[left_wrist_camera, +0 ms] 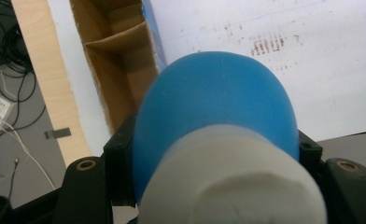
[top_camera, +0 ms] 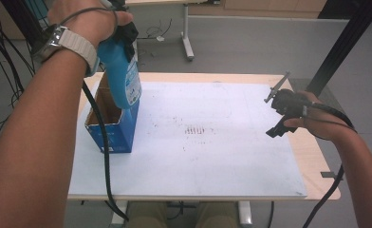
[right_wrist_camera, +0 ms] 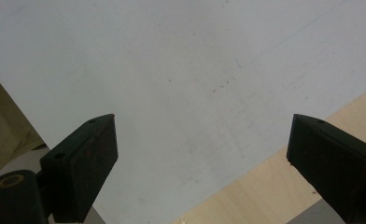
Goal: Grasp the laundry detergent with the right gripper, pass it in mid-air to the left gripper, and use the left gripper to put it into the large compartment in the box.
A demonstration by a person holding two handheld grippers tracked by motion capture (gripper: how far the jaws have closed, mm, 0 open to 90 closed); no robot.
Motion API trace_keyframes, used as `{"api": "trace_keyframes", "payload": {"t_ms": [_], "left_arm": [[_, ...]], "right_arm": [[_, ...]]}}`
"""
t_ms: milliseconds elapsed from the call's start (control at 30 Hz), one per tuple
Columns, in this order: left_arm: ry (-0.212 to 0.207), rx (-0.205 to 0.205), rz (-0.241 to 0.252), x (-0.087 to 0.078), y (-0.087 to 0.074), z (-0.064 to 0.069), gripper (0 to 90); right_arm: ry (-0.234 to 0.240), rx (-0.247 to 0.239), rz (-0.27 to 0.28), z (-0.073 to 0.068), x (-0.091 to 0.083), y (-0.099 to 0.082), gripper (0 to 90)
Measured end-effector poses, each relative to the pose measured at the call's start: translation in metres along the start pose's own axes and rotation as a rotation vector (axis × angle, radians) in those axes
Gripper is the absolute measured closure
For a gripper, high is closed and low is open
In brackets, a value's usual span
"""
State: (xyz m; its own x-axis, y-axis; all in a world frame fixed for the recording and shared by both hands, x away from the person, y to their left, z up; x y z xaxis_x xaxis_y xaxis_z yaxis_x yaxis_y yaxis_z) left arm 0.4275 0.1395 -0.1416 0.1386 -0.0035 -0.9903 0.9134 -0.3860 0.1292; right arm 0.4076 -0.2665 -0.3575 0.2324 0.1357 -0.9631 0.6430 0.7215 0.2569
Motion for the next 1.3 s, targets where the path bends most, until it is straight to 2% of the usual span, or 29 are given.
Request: {"api": "trace_keyframes", "payload": {"t_ms": [300,667,900,1300], "left_arm": [[-0.003,-0.029,0.002,0.003,0.001,-0.011,37.7],[0.016,-0.056,0.007,0.005,-0.001,-0.029,37.6],[0.022,-0.065,-0.008,0.012,-0.004,-0.038,37.6],[0.029,-0.081,0.001,0.017,-0.003,-0.051,37.6]], "right_arm": [[-0.006,0.010,-0.005,0.003,-0.002,0.000,8.8],[0.000,0.021,-0.012,0.005,0.001,0.000,8.4],[0.006,0.027,-0.013,0.005,0.002,0.001,8.0],[0.001,0.036,-0.027,0.008,0.004,0.000,8.1]]}}
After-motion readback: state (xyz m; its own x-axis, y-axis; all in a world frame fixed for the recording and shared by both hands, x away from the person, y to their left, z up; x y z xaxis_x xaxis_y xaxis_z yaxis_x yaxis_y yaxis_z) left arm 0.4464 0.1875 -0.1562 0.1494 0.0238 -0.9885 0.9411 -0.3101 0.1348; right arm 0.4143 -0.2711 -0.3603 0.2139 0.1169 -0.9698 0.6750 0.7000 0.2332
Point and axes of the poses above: each handheld gripper's, and its own axes: x roughly forward along the jaws, y roughly out of its top, z roughly to its right, the point moved 10 cm from there along x, roughly forward along the jaws, and after that the axes turned 10 degrees about x, right-handed, at the moved point
